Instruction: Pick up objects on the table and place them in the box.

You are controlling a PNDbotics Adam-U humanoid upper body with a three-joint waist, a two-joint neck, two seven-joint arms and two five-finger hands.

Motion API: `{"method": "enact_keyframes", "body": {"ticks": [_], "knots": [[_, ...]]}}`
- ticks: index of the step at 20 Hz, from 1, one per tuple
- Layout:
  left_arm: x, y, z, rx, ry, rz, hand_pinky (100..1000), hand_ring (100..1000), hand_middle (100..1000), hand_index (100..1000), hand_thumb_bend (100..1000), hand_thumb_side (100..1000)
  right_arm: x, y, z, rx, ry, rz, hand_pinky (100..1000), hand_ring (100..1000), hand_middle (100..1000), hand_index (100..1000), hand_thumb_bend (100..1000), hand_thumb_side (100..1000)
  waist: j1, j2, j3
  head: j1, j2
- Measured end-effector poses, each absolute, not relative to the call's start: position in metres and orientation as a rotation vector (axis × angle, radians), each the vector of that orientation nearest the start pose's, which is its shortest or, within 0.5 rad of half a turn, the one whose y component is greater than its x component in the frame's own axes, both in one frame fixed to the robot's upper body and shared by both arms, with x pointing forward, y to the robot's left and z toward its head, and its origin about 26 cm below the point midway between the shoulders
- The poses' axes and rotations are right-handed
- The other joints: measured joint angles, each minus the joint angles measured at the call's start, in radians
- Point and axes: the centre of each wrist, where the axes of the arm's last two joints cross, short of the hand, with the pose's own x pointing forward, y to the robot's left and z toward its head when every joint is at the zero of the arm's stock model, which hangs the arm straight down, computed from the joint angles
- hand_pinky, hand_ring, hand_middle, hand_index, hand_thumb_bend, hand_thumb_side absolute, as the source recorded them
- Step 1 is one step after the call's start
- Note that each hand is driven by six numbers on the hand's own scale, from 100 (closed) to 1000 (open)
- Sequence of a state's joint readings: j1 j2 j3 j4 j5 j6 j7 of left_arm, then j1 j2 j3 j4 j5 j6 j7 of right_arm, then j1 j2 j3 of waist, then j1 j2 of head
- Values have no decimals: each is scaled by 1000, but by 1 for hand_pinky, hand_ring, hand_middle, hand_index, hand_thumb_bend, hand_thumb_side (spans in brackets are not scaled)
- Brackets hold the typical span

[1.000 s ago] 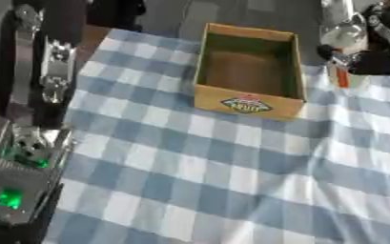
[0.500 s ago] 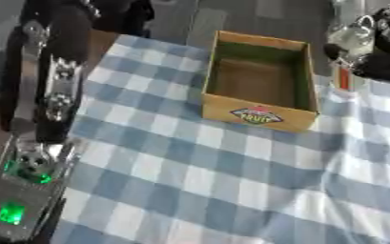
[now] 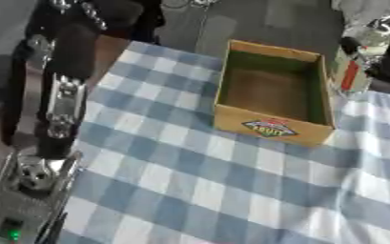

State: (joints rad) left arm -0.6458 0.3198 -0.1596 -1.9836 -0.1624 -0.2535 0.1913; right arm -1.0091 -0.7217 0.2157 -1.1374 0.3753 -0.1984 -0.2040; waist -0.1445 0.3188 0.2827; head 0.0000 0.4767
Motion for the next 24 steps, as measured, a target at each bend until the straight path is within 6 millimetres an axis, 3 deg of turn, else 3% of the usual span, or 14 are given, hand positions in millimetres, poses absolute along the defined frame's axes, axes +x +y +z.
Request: {"method": "enact_keyframes", "body": {"ticks": [13, 24], "knots": [[310, 176, 290, -84, 3301, 538, 726, 672, 787, 922, 318, 887, 447, -341, 313, -1054, -2464, 398, 100, 100, 100, 100, 100, 894, -35, 23, 64, 17, -25], [309, 169, 297, -46, 3267, 556, 725, 671, 787, 922, 320, 886, 448, -353, 312, -1104, -2476, 297, 100, 100, 100, 100, 100, 897, -66, 43, 101, 17, -31]]}}
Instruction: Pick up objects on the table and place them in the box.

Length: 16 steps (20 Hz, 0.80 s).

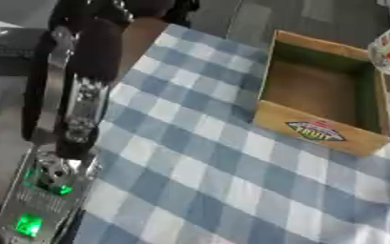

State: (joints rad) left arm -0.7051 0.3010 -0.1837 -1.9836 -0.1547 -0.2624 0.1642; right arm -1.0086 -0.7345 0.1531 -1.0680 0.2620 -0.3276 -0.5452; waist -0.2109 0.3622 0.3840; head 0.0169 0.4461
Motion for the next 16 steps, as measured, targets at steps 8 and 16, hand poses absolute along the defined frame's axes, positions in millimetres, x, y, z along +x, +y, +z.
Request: {"method": "enact_keyframes", "body": {"ticks": [8, 16], "knots": [[308, 166, 299, -32, 3256, 569, 725, 671, 786, 923, 325, 878, 445, -363, 315, 1531, 3176, -354, 100, 100, 100, 100, 100, 891, -12, 5, 13, -30, -12], [308, 165, 300, -23, 3247, 581, 724, 670, 786, 923, 323, 883, 446, -367, 314, 1590, 3141, -325, 100, 100, 100, 100, 100, 896, -24, 17, 32, -163, -127]]}}
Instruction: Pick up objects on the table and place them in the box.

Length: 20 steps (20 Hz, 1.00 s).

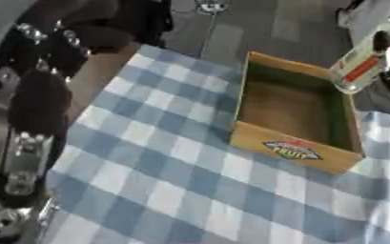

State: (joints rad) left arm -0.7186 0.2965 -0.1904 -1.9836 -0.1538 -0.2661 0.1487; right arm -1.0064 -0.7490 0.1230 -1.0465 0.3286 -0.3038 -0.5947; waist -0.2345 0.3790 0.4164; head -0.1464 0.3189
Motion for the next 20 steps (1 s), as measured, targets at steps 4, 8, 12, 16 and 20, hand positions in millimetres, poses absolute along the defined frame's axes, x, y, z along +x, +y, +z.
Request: {"method": "enact_keyframes", "body": {"ticks": [4, 8, 12, 16, 20], "knots": [[308, 165, 301, -21, 3242, 581, 725, 671, 786, 923, 323, 883, 444, -373, 310, 1658, 3122, -386, 100, 100, 100, 291, 120, 1000, -1, 1, 0, -22, -17], [308, 165, 301, -20, 3242, 581, 725, 671, 786, 923, 323, 883, 444, -372, 304, 1754, 3114, -698, 446, 519, 565, 764, 204, 1000, -1, 1, -3, -22, -18], [308, 165, 301, -21, 3242, 582, 726, 671, 787, 923, 324, 883, 443, -367, 307, 1713, 3141, -955, 666, 655, 717, 878, 268, 1000, -1, 1, -9, -22, -18], [308, 165, 301, -24, 3241, 585, 726, 672, 787, 922, 325, 882, 441, -362, 310, 1652, 3131, -1112, 821, 741, 791, 913, 481, 1000, -1, 1, -14, -21, -20], [308, 166, 301, -29, 3241, 588, 727, 672, 786, 922, 324, 882, 440, -356, 313, 1639, 3029, -1308, 905, 806, 850, 946, 651, 1000, -1, 1, -27, -17, -21]]}}
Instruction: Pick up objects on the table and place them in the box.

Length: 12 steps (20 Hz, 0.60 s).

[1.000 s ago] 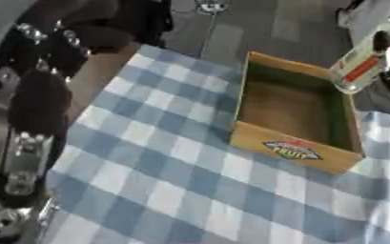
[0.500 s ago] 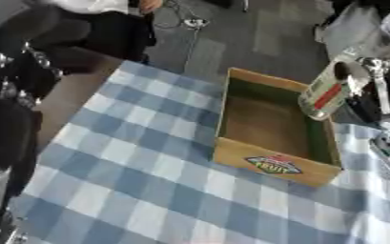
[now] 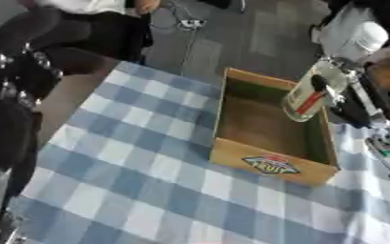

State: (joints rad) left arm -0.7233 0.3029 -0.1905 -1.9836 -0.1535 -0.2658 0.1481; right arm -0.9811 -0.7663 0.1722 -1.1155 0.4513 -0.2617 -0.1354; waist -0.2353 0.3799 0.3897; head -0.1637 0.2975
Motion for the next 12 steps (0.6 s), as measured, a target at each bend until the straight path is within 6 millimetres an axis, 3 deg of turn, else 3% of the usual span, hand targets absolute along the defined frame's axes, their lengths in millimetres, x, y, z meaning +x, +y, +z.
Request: {"method": "enact_keyframes", "body": {"ticks": [2, 5, 12], "knots": [[308, 166, 301, -30, 3242, 589, 727, 672, 787, 922, 324, 882, 439, -354, 313, -1165, -2096, 1010, 943, 838, 875, 955, 708, 1000, 0, -1, -6, 7, 0], [308, 167, 299, -33, 3249, 591, 728, 673, 787, 921, 325, 880, 437, -353, 314, -1178, -2014, 1135, 966, 857, 888, 960, 725, 1000, 4, -6, -15, 15, 2], [309, 171, 298, -57, 3250, 610, 730, 674, 788, 920, 327, 878, 433, -352, 314, -1181, -1924, 1242, 915, 810, 849, 934, 674, 1000, 13, -18, -42, 25, 6]]}}
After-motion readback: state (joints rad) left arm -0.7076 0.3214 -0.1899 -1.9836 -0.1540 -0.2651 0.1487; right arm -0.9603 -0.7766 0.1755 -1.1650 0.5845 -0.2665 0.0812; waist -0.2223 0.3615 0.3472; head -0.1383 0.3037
